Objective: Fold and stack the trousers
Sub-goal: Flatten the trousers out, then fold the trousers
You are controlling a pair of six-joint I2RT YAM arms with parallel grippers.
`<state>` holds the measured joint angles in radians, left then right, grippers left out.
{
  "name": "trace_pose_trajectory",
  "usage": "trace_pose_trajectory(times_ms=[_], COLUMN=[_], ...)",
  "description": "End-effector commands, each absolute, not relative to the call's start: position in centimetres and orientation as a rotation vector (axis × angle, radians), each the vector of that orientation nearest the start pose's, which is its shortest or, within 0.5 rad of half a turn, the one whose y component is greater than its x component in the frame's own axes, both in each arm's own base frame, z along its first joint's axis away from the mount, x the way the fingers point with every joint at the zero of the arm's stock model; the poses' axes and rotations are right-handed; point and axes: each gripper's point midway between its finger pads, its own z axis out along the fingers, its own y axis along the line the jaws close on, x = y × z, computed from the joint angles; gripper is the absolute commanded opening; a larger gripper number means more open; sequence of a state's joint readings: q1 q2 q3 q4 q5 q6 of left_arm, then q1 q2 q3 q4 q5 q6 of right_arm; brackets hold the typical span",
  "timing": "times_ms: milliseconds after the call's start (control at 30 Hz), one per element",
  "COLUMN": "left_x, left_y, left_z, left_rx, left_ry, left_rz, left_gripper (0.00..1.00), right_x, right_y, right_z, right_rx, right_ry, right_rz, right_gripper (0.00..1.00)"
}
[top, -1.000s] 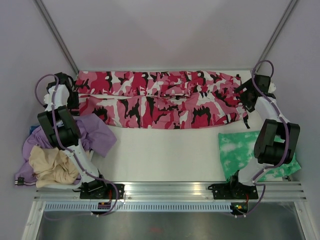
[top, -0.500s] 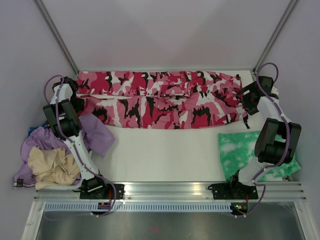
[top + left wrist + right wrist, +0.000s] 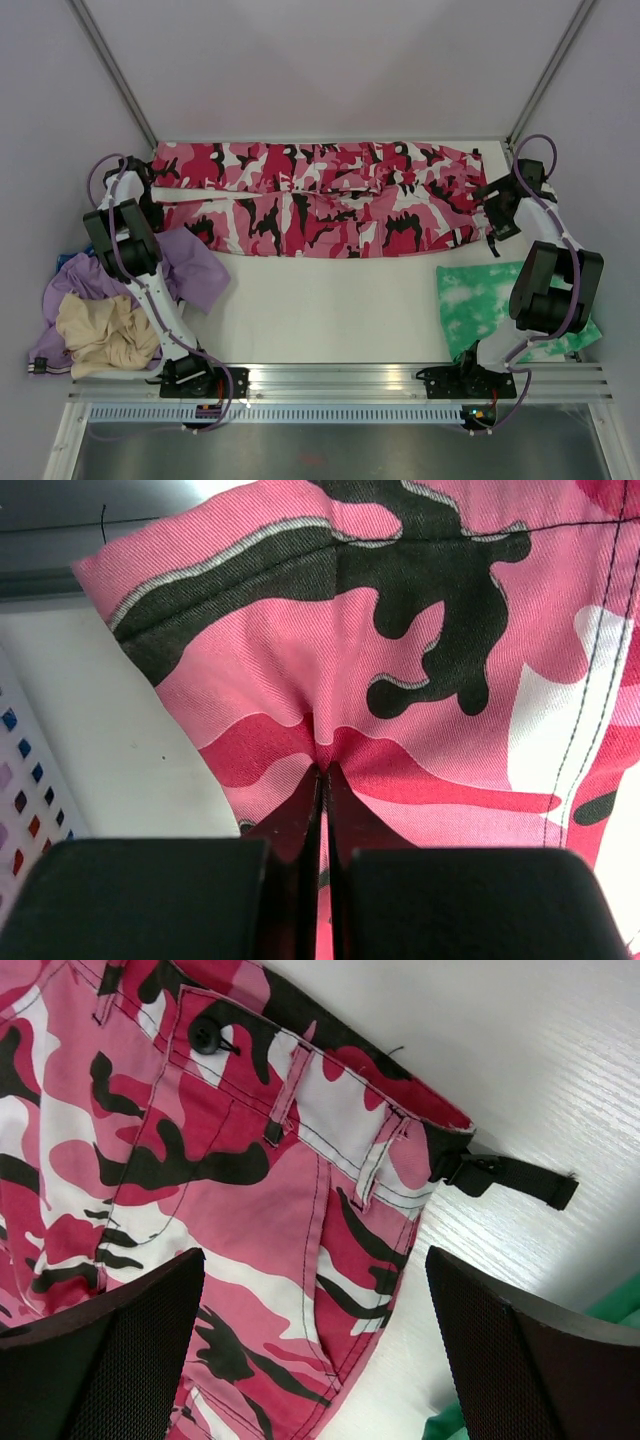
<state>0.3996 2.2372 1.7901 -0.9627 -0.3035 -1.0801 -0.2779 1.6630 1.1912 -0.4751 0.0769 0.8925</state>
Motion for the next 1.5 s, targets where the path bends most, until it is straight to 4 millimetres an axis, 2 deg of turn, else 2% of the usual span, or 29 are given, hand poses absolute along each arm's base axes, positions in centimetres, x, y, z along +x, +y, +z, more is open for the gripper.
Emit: trace_pose_trajectory(times_ms=[0,133,333,433,600,633,867,1033,1167,1233,1333,1367,1467], left_x=[38.4,39.5,40.4,41.2,42.2,42.3,41.9,42.6,42.6,42.5,42.2,42.0,41.7], left_y=[19.7,20.1,19.9,19.8,19.7,19.9,20.3,19.6,19.3,19.3,19.3,19.3,19.4], left_z=[2.6,5.1,5.9,6.1,6.5,6.8,7.2,6.6,6.4,6.3,6.5,7.0,8.5], left_rx=[-1.925,-1.885,-1.854,-1.829,-1.779,-1.768,-1.744,-1.773,-1.766,-1.766,-1.763,-1.759,-1.744], left_ry=[2.179,2.126,2.130,2.129,2.138,2.138,2.133,2.106,2.110,2.116,2.118,2.122,2.104], left_rz=[0.421,0.379,0.341,0.308,0.280,0.283,0.323,0.251,0.237,0.250,0.258,0.264,0.266], left_gripper=[0.02,0.02,0.02,0.02,0.02,0.02,0.02,0.02,0.02,0.02,0.02,0.02,0.02], right_x=[39.8,38.0,34.8,34.2,34.4,34.3,37.5,39.2,40.1,39.7,38.6,38.3,38.1], right_y=[-9.4,-9.3,-8.4,-8.2,-8.6,-8.6,-8.9,-9.6,-9.8,-9.6,-9.7,-10.1,-10.9], right_z=[10.5,10.0,9.2,9.0,7.3,6.4,4.9,3.3,1.6,0.3,-0.2,0.0,2.8], right_rx=[1.421,1.386,1.402,1.423,1.401,1.405,1.345,1.299,1.301,1.330,1.353,1.357,1.326], right_ry=[2.081,2.174,2.225,2.212,2.242,2.262,2.209,2.200,2.210,2.239,2.266,2.263,2.218], right_rz=[0.145,0.085,0.062,0.068,0.032,0.023,0.094,0.088,0.088,0.078,0.033,0.002,-0.040], right_gripper=[0.98,0.98,0.98,0.98,0.97,0.96,0.85,0.77,0.63,0.57,0.44,0.35,0.23])
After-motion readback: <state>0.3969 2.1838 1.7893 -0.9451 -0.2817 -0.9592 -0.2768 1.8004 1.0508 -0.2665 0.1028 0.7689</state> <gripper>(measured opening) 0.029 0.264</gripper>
